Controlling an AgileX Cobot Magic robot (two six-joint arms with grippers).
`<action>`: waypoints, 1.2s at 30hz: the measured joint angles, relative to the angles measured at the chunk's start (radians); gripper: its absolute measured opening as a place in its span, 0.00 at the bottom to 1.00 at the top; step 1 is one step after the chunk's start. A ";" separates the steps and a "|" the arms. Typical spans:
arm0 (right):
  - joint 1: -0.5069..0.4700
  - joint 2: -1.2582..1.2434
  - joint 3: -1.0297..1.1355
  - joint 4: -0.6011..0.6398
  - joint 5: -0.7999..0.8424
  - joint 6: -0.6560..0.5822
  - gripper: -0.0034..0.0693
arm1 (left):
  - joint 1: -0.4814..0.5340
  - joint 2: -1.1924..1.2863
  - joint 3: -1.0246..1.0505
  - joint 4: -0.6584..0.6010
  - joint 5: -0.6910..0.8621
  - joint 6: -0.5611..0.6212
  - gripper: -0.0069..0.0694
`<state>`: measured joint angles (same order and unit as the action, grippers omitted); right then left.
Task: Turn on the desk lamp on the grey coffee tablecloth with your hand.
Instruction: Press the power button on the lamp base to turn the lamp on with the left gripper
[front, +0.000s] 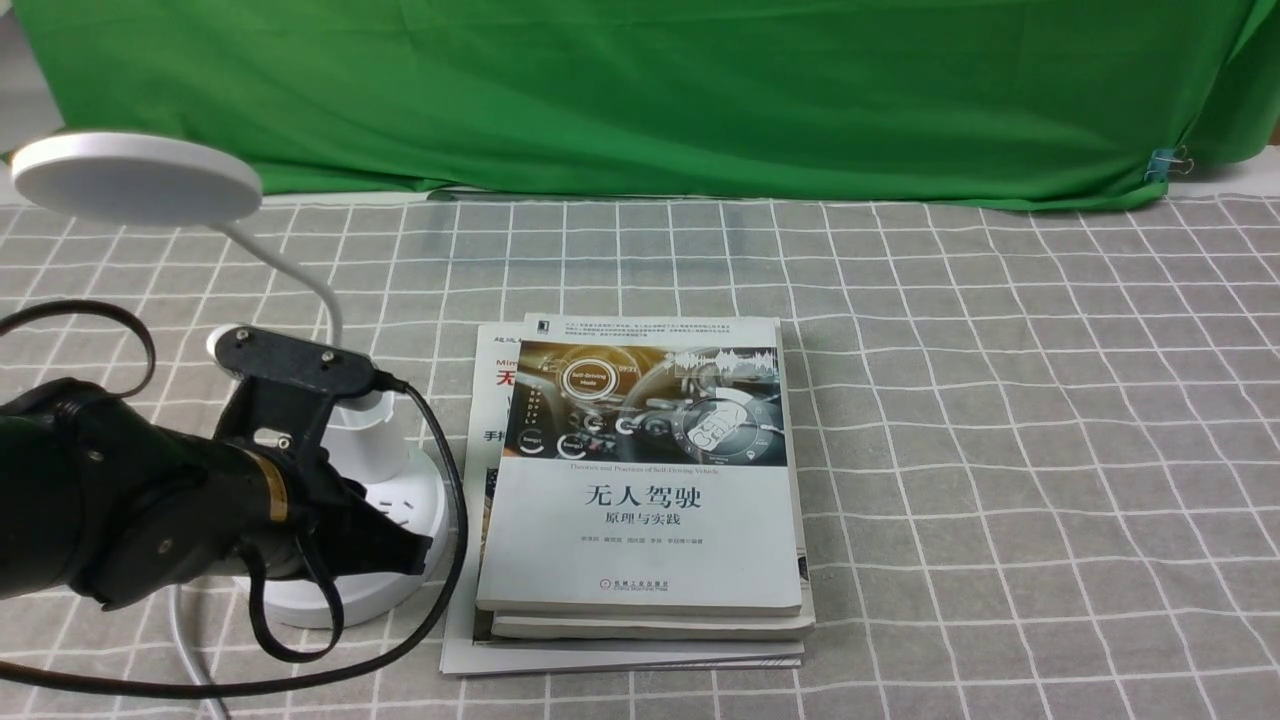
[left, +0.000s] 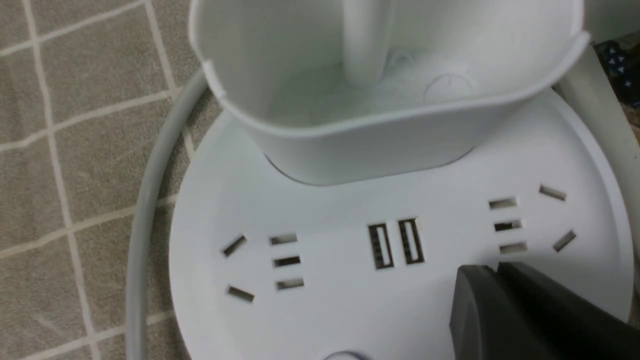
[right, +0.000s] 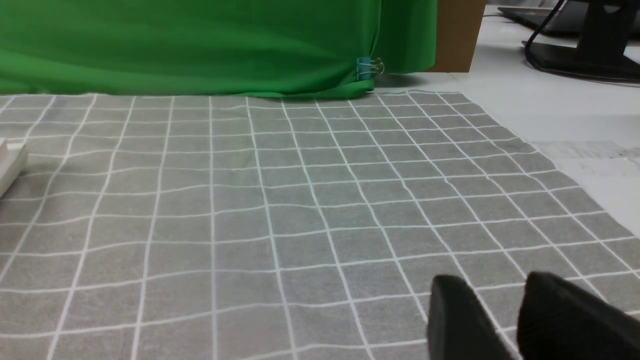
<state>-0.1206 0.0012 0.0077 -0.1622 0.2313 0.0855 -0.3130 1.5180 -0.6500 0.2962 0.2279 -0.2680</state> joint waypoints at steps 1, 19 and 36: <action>0.000 0.000 0.000 0.000 0.000 0.000 0.38 | 0.000 0.000 0.000 0.000 0.000 -0.007 0.12; 0.000 0.000 0.000 0.000 0.000 0.000 0.38 | 0.000 0.003 -0.023 0.007 0.042 -0.045 0.12; 0.000 0.000 0.000 0.000 0.000 0.000 0.38 | 0.000 -0.085 -0.031 0.006 0.051 -0.036 0.12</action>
<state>-0.1206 0.0012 0.0077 -0.1622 0.2313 0.0856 -0.3130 1.4325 -0.6809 0.3019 0.2787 -0.3043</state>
